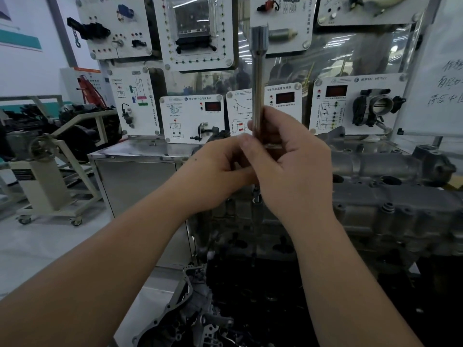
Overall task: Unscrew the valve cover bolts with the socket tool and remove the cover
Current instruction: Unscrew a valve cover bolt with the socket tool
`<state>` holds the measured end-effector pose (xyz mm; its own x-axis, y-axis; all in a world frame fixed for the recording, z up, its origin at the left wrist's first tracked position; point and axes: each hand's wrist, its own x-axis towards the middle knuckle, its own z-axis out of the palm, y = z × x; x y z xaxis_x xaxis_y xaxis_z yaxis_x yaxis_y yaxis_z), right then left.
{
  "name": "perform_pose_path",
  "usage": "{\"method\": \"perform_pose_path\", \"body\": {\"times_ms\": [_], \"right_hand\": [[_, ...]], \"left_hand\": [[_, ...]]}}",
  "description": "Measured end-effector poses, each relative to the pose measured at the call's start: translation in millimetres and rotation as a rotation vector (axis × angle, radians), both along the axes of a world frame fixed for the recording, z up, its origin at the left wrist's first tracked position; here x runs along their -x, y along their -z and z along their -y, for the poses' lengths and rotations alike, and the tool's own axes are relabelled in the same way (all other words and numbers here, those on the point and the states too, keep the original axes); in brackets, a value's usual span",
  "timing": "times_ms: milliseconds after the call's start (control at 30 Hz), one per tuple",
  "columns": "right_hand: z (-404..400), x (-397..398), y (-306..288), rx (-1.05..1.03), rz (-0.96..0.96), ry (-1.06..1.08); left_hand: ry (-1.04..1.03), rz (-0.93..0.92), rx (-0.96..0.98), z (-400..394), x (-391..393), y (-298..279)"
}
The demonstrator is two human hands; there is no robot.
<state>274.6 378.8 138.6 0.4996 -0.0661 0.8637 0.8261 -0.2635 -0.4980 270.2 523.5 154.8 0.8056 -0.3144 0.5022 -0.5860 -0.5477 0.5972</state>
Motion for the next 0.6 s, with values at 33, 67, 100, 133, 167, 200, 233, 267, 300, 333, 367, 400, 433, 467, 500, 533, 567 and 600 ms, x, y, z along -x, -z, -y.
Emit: {"method": "perform_pose_path", "body": {"times_ms": [33, 67, 100, 133, 167, 200, 233, 267, 300, 333, 367, 400, 433, 467, 500, 533, 567, 600], "right_hand": [[0.4, -0.1, -0.1, 0.000, 0.017, 0.029], [1.1, -0.1, -0.3, -0.003, 0.035, 0.052], [1.4, -0.1, -0.1, -0.002, 0.046, 0.058], [1.5, 0.0, 0.0, 0.001, 0.043, 0.046], [1.2, 0.5, -0.1, 0.002, 0.031, 0.022], [0.6, 1.1, 0.0, -0.009, 0.012, -0.011], [0.1, 1.3, 0.3, -0.029, -0.005, -0.042], [-0.4, 1.7, 0.7, -0.046, -0.013, -0.061], [-0.7, 1.6, 1.0, -0.048, -0.010, -0.068], [-0.8, 1.5, 0.9, -0.040, -0.004, -0.070], [-1.1, 1.3, 0.6, -0.029, 0.001, -0.067], [-0.7, 1.1, 0.1, -0.020, 0.003, -0.058], [-0.3, 0.5, -0.3, -0.017, 0.006, -0.041], [0.4, -0.4, -0.6, -0.021, 0.011, -0.020], [1.0, -1.3, -0.6, -0.028, 0.016, -0.001], [1.5, -1.8, -0.3, -0.031, 0.021, 0.013], [1.3, -2.1, 0.1, -0.032, 0.025, 0.021], [0.8, -2.1, 0.6, -0.035, 0.023, 0.018]], "left_hand": [[0.003, 0.012, -0.006, 0.4, 0.0, 0.5], [0.004, 0.017, -0.012, 0.8, 0.0, 0.9], [0.002, 0.019, -0.021, 1.1, 0.8, 1.0], [0.000, 0.011, -0.017, 0.8, 1.3, 0.9], [0.000, -0.001, -0.010, -0.5, 0.5, 1.4], [0.005, -0.015, 0.000, -2.0, 0.0, 1.3], [0.010, -0.028, 0.008, -3.0, 0.4, 0.9], [0.014, -0.037, 0.009, -3.6, 0.6, 0.7], [0.016, -0.043, 0.006, -3.9, 0.5, 0.3], [0.018, -0.049, 0.006, -3.7, 0.4, 0.2], [0.027, -0.049, 0.010, -3.0, 0.5, 0.0], [0.030, -0.042, 0.018, -1.9, 0.7, 0.0], [0.027, -0.031, 0.025, -1.1, 0.4, 0.2], [0.022, -0.018, 0.018, -0.2, -0.2, 0.5], [0.011, -0.009, 0.011, 0.7, -0.4, 0.9], [-0.002, 0.000, 0.001, 0.8, -0.7, 1.5], [-0.010, 0.004, -0.004, 0.2, -1.1, 1.9], [-0.017, -0.002, 0.000, -0.8, -1.9, 2.1]]}}
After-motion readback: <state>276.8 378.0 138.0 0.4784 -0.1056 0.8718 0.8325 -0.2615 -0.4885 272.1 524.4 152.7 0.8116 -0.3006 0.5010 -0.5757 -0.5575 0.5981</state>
